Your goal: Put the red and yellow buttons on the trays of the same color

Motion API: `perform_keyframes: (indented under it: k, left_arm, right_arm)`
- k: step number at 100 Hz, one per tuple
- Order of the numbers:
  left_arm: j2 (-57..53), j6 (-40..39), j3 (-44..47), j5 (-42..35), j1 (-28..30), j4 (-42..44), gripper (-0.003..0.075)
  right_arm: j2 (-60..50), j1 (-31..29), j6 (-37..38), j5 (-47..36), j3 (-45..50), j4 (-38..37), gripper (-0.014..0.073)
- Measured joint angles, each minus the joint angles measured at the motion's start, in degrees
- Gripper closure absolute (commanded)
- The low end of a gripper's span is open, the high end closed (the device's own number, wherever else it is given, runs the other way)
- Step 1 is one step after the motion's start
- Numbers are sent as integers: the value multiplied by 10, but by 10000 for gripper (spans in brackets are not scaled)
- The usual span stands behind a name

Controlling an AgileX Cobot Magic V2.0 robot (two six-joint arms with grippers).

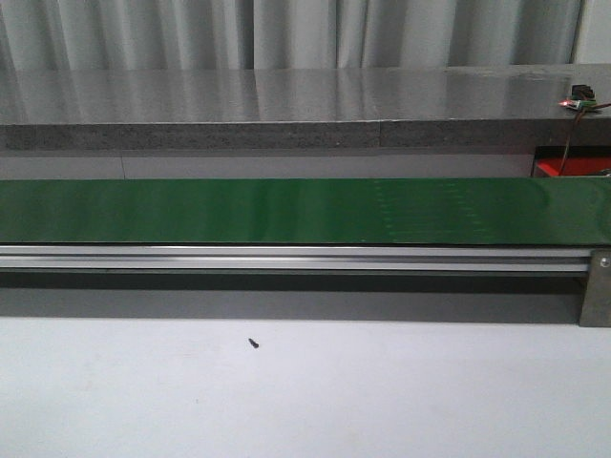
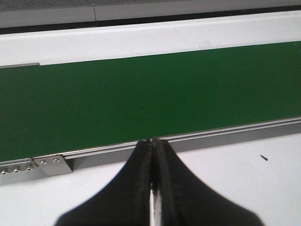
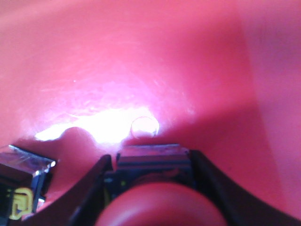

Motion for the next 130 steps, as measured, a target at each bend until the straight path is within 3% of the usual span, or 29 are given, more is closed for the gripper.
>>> perform_keyframes:
  k: [11,56,80,87,97,114,126,130]
  left_arm:
    - [0,0,0,0,0,0,740]
    - [0,0,0,0,0,0,740]
    - [0,0,0,0,0,-12,740]
    - [0,0,0,0,0,-16,740]
    - [0,0,0,0,0,-18,740]
    - [0,0,0,0,0,-19,740]
    - [0,0,0,0,0,-19,740]
    - [0,0,0,0,0,-19,740]
  right_arm:
    - [0,0,0,0,0,0,14]
    - [-57,0,-1,16,0,-21,15]
    - [-130,0,-1,9,76,-21,24]
    - [-156,0,-1,-8,117,-21,83]
    - [-201,0,-1,-41,185,-22,237]
    - [-290,0,-1,-96,287,-22,567]
    - [-349,5,-1,-126,350,-22,712]
    - [-367,9,-2,-135,371,-22,717]
